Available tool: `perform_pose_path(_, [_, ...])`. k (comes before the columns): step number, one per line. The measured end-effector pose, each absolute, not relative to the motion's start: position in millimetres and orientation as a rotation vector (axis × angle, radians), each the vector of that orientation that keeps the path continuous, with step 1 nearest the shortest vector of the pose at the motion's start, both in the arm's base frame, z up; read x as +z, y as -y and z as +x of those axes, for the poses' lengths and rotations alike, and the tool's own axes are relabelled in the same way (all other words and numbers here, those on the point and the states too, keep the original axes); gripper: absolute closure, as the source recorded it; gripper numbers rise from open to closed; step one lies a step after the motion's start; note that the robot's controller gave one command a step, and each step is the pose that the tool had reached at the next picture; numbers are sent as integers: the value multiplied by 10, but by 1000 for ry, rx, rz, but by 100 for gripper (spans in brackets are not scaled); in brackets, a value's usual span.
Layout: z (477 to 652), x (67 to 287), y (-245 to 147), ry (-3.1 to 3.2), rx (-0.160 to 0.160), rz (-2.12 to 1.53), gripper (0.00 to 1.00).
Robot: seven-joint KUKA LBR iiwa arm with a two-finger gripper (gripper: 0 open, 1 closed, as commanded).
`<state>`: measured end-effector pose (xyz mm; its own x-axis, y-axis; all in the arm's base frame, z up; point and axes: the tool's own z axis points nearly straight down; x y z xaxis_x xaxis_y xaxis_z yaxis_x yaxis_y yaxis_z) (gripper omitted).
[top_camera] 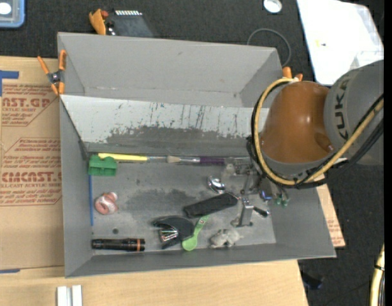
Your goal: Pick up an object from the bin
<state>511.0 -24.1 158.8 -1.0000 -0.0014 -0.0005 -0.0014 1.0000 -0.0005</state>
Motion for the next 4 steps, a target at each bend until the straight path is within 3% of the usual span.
perform_pose_path(1, [5110,1588,240,-3141,-1,-2,0])
perform_pose_path(2, [5234,1043,177,-3133,1,41,0])
perform_pose_path(3, [5876,788,150,-3127,1,49,100])
perform_pose_path(4, [5872,779,152,-3128,0,49,0])
